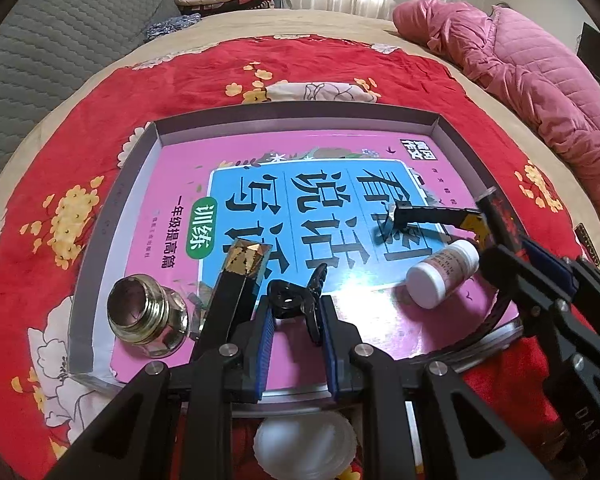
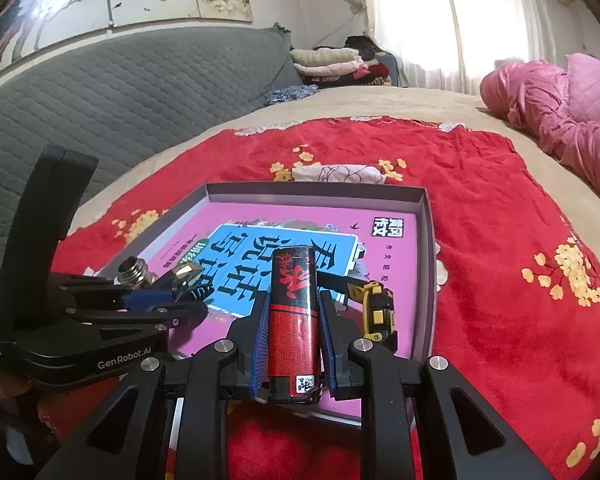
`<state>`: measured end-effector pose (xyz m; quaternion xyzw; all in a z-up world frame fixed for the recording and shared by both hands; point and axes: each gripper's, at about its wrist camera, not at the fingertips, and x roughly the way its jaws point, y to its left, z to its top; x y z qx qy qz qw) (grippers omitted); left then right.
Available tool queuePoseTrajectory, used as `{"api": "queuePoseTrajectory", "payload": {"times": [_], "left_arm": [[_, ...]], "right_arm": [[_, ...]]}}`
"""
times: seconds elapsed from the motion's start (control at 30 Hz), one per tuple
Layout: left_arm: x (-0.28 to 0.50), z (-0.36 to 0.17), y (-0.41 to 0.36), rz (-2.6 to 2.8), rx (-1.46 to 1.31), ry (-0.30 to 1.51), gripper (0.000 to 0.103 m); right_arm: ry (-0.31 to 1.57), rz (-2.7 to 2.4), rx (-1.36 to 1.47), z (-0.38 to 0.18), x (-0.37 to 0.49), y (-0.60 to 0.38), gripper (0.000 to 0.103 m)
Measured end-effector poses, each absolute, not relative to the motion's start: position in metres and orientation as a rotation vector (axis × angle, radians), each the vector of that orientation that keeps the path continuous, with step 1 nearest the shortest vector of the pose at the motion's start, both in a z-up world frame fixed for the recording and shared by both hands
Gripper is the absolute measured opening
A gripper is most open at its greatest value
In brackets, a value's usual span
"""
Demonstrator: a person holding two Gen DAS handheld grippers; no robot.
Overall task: Organize rigid objects
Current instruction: 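Lower the black clip onto the book with the left tool while the right tool lowers the lighter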
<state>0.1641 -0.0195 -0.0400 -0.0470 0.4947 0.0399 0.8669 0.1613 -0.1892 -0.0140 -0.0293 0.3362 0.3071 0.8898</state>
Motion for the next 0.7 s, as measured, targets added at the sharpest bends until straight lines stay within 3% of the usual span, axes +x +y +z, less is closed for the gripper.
{"api": "queuePoseTrajectory", "payload": {"times": [0.7], "left_arm": [[0.162, -0.04, -0.016, 0.09, -0.111, 1.039, 0.022]], "right_arm": [[0.768, 0.632, -0.081, -0.027, 0.167, -0.184, 0.024]]}}
